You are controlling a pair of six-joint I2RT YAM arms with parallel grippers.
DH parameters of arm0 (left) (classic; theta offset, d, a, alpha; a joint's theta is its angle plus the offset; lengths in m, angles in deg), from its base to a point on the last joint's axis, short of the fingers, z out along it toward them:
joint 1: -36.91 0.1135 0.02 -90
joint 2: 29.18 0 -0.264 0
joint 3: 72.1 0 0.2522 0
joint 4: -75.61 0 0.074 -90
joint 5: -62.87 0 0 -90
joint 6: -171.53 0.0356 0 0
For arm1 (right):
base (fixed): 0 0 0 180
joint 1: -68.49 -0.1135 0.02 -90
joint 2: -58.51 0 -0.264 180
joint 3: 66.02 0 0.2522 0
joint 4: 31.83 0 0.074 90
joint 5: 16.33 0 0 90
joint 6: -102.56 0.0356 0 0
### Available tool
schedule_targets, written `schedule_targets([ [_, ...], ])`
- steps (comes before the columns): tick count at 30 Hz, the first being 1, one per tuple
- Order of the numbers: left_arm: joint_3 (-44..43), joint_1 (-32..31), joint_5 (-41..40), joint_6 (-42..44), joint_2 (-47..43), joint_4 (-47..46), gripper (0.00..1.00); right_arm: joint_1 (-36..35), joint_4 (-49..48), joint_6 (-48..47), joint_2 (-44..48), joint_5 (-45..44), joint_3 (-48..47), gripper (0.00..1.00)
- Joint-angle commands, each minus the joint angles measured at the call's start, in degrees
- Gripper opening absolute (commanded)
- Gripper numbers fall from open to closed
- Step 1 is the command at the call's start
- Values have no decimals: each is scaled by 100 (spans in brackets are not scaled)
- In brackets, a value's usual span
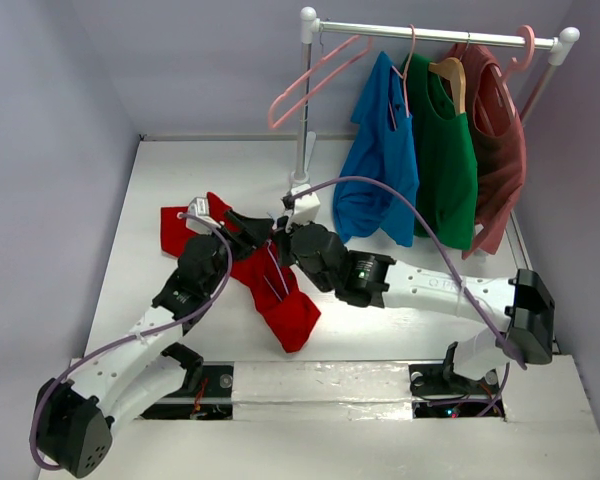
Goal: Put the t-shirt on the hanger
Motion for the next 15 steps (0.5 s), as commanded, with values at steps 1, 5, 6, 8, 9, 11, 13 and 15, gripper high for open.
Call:
schedule_targets([
  [1, -620, 153, -202, 469, 63, 218, 67, 35, -159, 137, 409, -16, 140, 0],
  [5, -989, 671, -143, 750, 247, 447, 71, 35, 24, 207, 656, 204, 395, 0],
  [6, -1060, 760, -116, 777, 387, 552, 71, 87, 26, 225, 691, 213, 457, 0],
  [8, -1174, 918, -89, 856, 502, 571, 71, 88, 8, 286, 813, 283, 598, 0],
  [9, -1192, 1084, -2, 856, 624, 536, 71, 88, -18, 286, 840, 310, 615, 0],
  [11, -1288, 1261, 121, 865, 748, 527, 71, 88, 17, 304, 893, 327, 651, 0],
  [13, -1342, 1481, 131, 891, 924, 509, 71, 88, 0, 304, 946, 362, 686, 0],
  [15, -1403, 1648, 279, 900, 1082, 465, 71, 88, 8, 304, 990, 371, 712, 0],
])
